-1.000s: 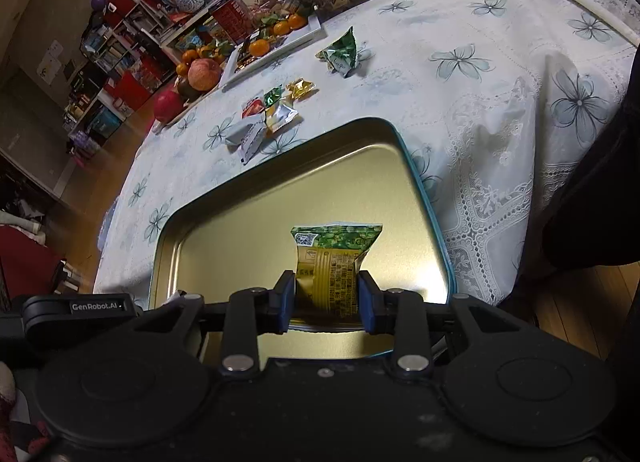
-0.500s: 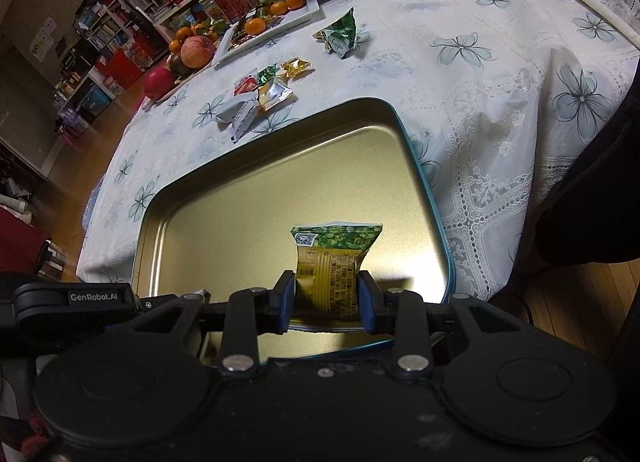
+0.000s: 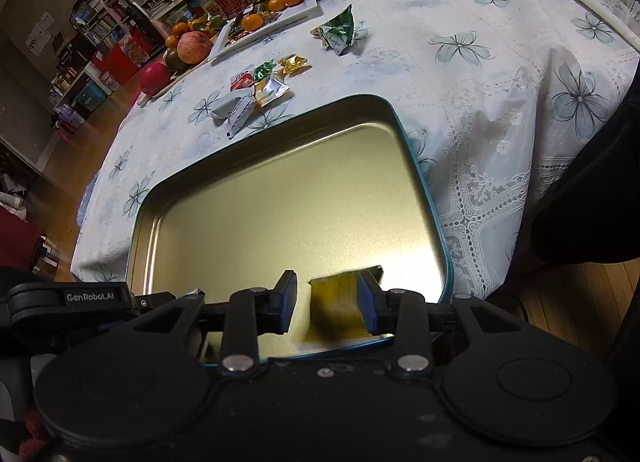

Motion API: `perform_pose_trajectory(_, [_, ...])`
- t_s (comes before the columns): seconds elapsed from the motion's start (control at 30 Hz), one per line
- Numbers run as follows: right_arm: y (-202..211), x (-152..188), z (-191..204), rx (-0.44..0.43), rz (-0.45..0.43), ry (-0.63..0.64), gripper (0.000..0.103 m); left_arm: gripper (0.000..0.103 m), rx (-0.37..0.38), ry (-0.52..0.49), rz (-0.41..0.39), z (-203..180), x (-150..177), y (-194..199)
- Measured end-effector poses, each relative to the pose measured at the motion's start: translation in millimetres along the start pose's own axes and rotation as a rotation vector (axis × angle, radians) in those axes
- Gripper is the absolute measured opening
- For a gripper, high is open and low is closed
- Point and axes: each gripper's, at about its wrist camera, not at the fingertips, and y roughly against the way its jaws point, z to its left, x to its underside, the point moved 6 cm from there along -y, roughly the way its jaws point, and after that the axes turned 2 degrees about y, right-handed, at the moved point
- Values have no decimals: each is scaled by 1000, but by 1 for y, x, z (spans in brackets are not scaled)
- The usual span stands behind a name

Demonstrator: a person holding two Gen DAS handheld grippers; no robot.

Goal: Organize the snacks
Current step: 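Carry both held packets over the gold tray and lower them, then open both tools to release the packets into the tray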

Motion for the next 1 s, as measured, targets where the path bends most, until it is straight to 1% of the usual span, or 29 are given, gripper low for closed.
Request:
perform_pose_trajectory(0.53, [1, 0, 1, 5, -7, 18, 37, 41, -3, -5, -3, -1, 0, 1])
perform_pose_trajectory(1.0, [4, 1, 5, 13, -17, 38, 37, 41, -1, -17, -29, -4, -2, 10])
